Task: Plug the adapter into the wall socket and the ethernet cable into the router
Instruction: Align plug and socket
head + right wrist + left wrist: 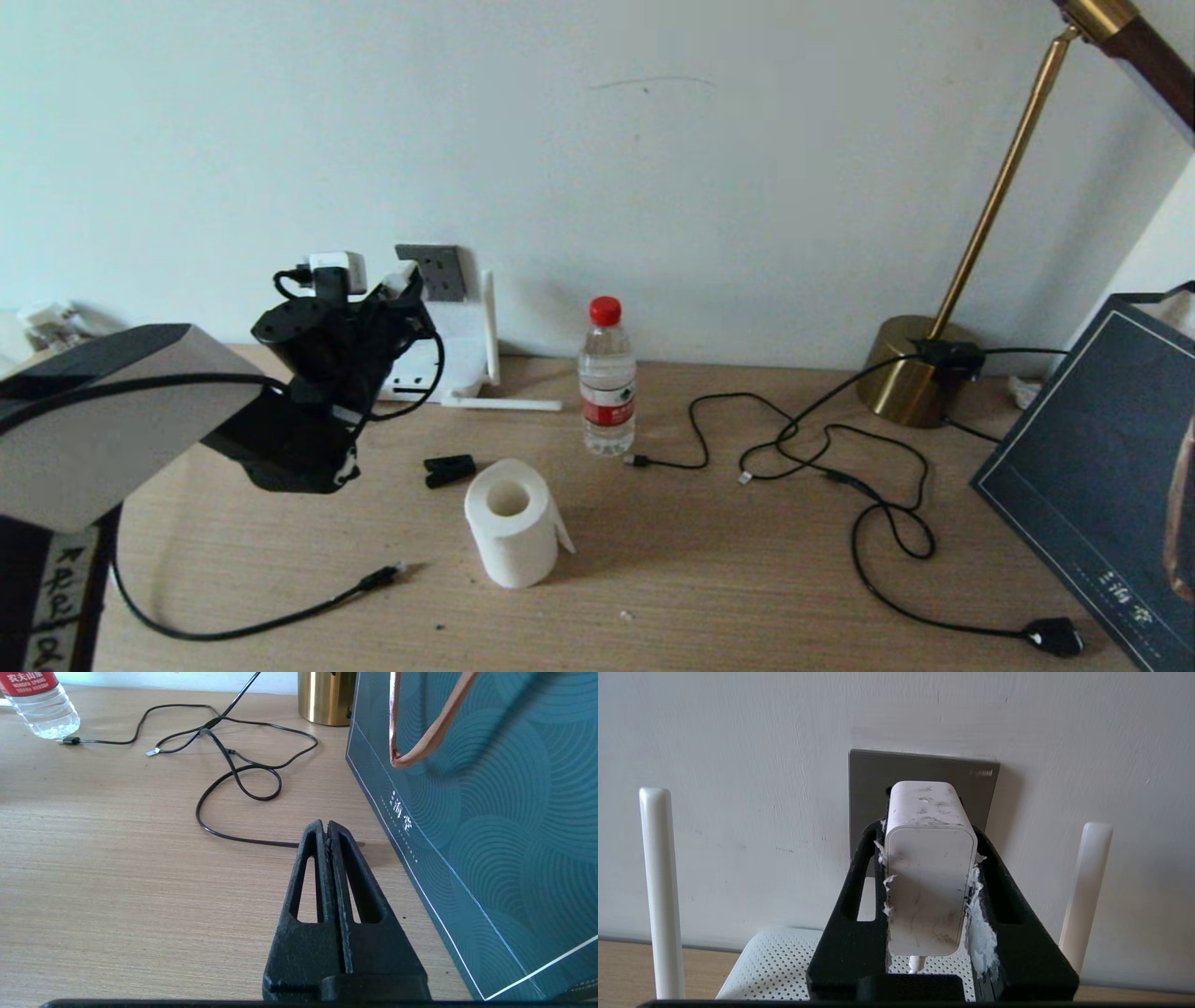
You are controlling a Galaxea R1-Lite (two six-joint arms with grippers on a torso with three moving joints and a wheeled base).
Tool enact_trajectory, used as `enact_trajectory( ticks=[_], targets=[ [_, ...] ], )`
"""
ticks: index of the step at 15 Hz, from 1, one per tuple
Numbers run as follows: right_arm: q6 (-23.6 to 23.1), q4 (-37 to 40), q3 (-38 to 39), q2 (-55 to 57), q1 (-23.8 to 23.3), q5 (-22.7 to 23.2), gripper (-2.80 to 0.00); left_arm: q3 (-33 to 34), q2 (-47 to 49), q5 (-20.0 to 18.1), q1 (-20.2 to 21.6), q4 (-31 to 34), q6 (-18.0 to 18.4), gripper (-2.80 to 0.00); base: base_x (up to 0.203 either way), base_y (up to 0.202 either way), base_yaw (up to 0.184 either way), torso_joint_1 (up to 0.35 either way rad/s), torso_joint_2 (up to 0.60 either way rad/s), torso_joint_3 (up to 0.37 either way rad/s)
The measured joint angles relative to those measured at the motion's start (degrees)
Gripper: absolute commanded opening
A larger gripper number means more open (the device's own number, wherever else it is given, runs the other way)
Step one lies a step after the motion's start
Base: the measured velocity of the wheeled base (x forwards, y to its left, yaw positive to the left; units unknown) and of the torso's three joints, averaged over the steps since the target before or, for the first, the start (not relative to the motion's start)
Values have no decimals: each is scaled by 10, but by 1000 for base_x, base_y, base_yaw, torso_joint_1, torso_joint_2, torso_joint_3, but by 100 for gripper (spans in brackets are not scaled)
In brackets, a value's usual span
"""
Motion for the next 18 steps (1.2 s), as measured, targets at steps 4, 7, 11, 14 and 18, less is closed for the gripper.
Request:
enact_trajectory(
  ticks=[4,7,11,14,18],
  targets=[
    [0,0,0,0,0,0,-280,2,1,-16,1,0,2,-280,0,0,0,0,0,0],
    [0,0,0,0,0,0,-280,7,6,-30,7,-21,11,-280,0,0,0,0,0,0],
    [0,0,0,0,0,0,-280,7,33,-61,17,-39,16,-280,0,0,0,0,0,0],
    [0,0,0,0,0,0,-280,4,43,-86,27,-40,16,-280,0,0,0,0,0,0],
    [0,0,0,0,0,0,-280,-10,47,-87,33,-40,16,-280,0,0,0,0,0,0]
  ],
)
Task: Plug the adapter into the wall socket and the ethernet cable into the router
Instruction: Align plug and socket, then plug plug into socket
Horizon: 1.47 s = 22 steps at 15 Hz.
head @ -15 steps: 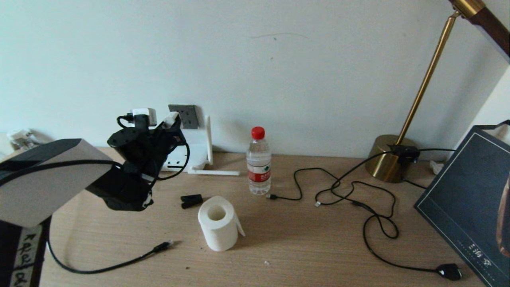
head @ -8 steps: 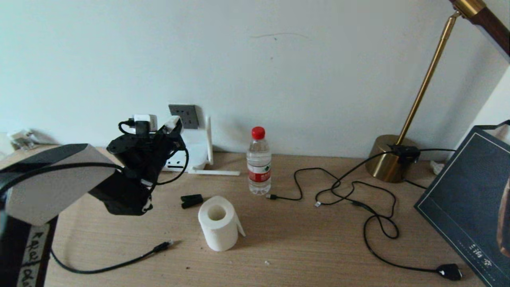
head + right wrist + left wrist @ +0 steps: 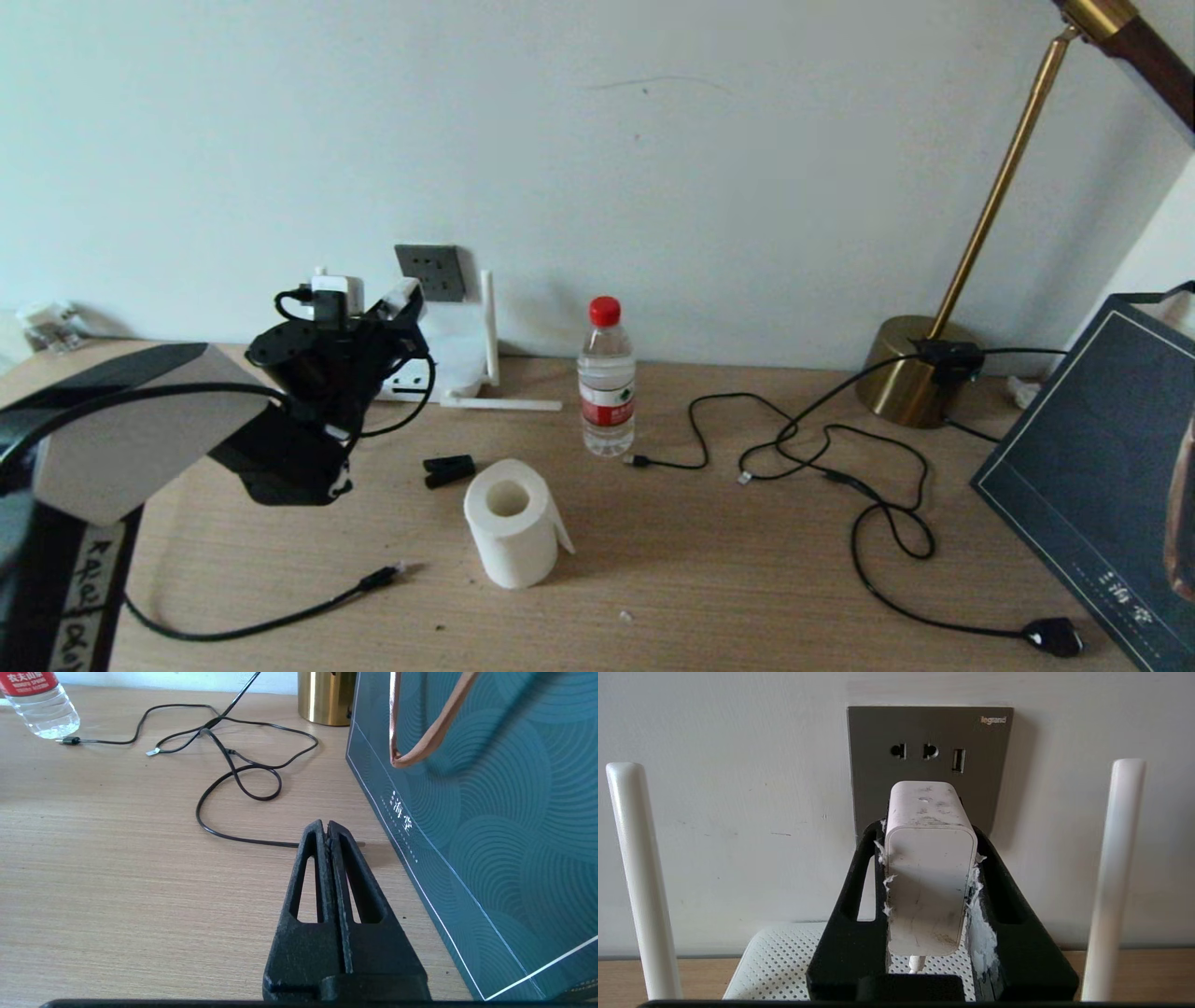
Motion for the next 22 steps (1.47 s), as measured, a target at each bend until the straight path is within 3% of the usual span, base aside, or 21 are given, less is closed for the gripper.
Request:
enact_trajectory(
  ticks=[8,22],
  targets=[
    [0,0,0,0,0,0,-280,-53,15,4,0,8,1,-280,0,0,0,0,0,0],
    [0,0,0,0,0,0,-280,-77,26,5,0,31,2,-280,0,0,0,0,0,0]
  ],
)
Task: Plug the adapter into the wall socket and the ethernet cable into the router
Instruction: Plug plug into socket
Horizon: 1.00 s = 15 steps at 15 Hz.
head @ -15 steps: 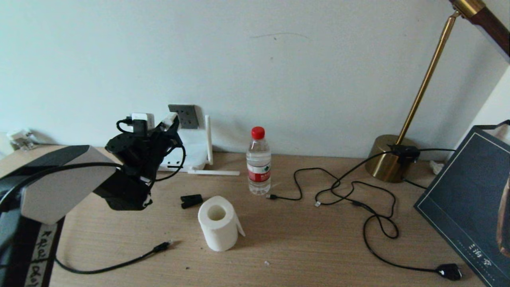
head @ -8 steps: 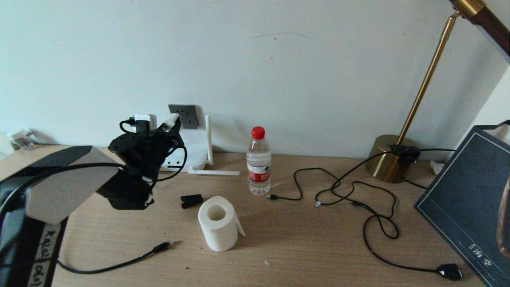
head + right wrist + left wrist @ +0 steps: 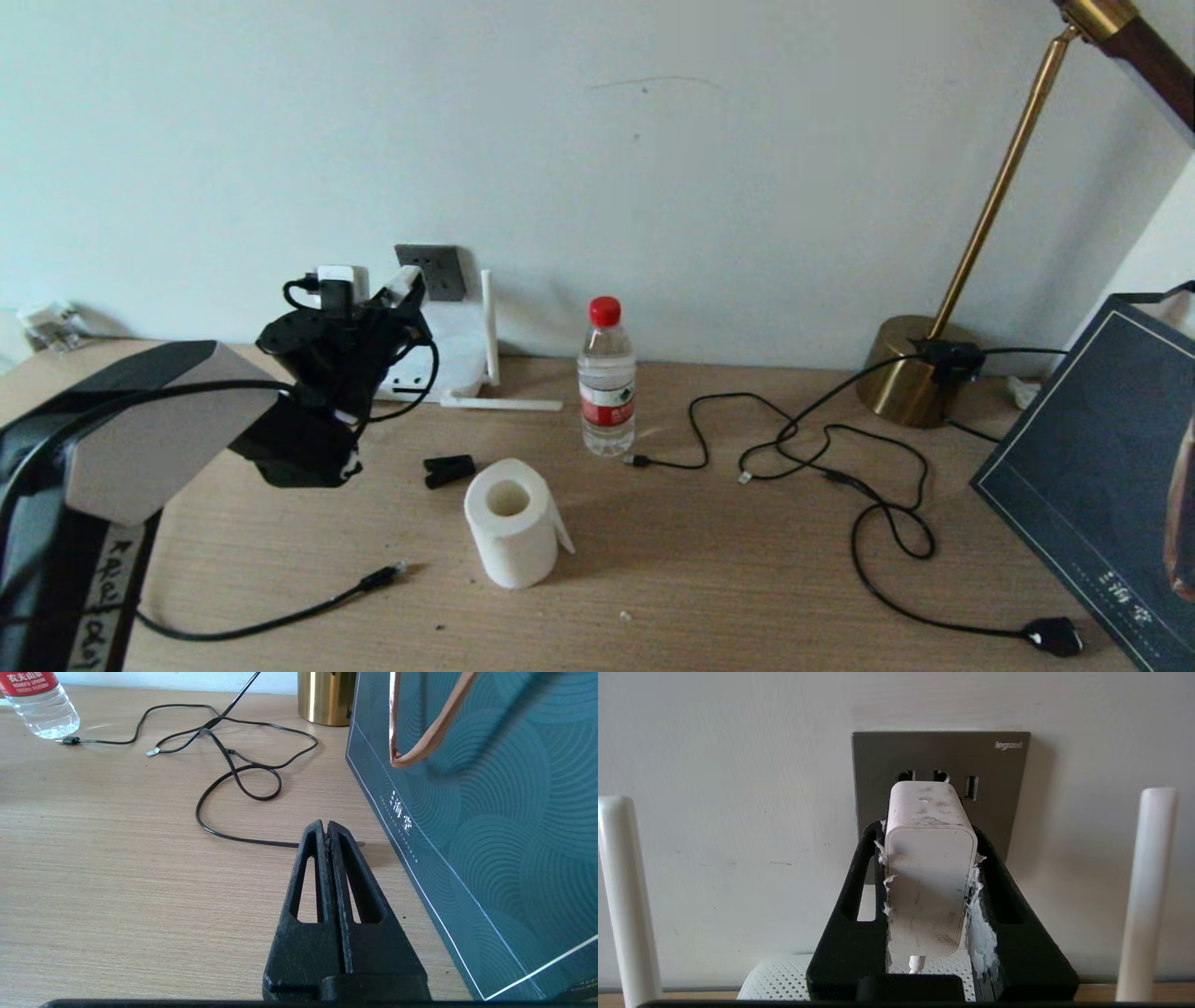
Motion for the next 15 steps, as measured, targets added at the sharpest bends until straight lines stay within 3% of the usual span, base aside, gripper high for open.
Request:
enact_trajectory(
  ticks=[15],
  targets=[
    [0,0,0,0,0,0,-280,-44,17,0,0,25,0,-280,0,0,0,0,0,0]
  ],
)
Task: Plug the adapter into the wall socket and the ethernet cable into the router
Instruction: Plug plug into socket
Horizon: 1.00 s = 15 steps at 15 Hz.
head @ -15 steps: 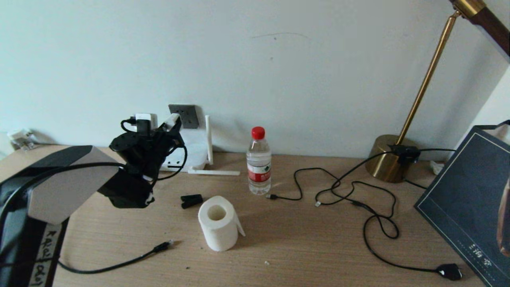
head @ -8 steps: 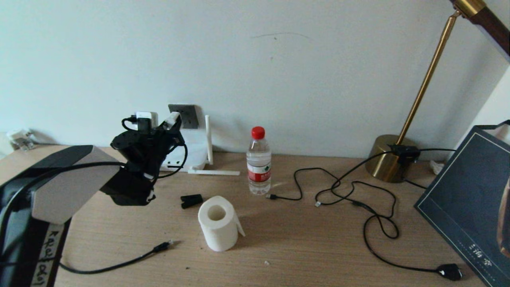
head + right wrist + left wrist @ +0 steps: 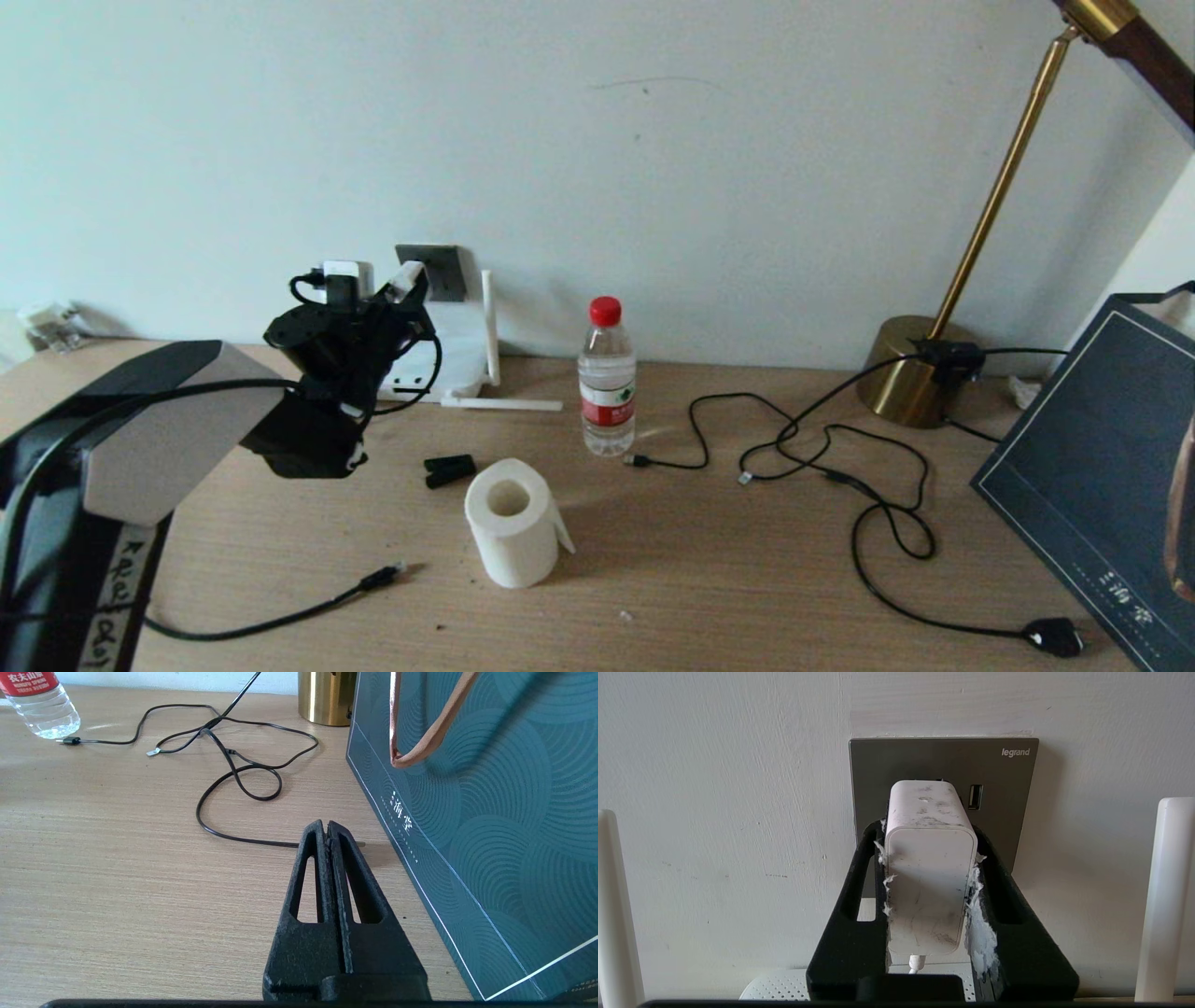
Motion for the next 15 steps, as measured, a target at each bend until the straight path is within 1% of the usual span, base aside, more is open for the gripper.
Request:
enact_trajectory(
  ticks=[5,9,15],
  targets=[
    [0,0,0,0,0,0,-280,-32,10,-1,0,26,0,-280,0,0,0,0,0,0],
    [0,0,-1,0,0,0,-280,-60,22,4,-1,27,0,-280,0,0,0,0,0,0],
    [0,0,0,0,0,0,-280,-84,29,1,-1,43,0,-280,0,0,0,0,0,0]
  ],
)
